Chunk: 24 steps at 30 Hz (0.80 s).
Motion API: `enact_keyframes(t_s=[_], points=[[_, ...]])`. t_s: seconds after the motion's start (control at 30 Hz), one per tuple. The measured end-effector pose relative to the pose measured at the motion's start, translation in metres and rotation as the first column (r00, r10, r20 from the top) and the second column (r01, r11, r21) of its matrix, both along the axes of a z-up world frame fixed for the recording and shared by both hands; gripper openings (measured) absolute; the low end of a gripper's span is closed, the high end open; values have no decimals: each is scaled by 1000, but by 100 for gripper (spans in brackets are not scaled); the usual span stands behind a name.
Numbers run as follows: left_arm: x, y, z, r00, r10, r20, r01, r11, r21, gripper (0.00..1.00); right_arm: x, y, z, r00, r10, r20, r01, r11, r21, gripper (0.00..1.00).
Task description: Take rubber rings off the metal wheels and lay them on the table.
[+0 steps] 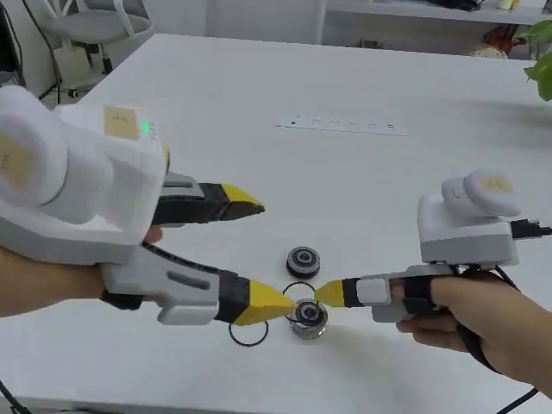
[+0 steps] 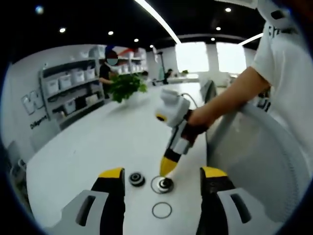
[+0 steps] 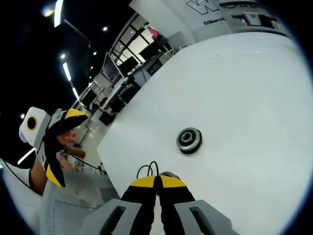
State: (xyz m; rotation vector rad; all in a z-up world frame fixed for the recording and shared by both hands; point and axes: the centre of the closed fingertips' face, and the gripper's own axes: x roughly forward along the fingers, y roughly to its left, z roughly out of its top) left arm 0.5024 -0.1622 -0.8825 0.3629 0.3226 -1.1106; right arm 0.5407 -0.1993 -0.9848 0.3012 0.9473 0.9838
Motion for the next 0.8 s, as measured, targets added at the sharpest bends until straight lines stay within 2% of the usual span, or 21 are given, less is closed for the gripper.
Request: enact_keyframes(t_s=[0.23,0.4,0.47,0.57,0.7,0.8], points=[[-9,32,-10,995,96,5,-96,995,38,67,-5,8,7,1000,19,11,-19,1000,21,0],[-15,49,-14,987,163,-15,-163,987,13,68,-12,16,13,999,46,25,-47,998,36,0],[-16,55,-15,981,193,-25,-193,981,-4,68,-14,18,15,998,59,29,-60,998,37,0],[-15,65,-14,963,264,-44,-267,962,-62,70,-16,20,17,996,74,44,-75,997,29,0],[-16,76,-21,954,294,-55,-297,953,-57,70,-18,25,22,995,73,61,-75,997,31,0],[-17,87,-28,936,342,-82,-348,935,-75,72,-24,34,22,990,111,84,-113,994,12,0]])
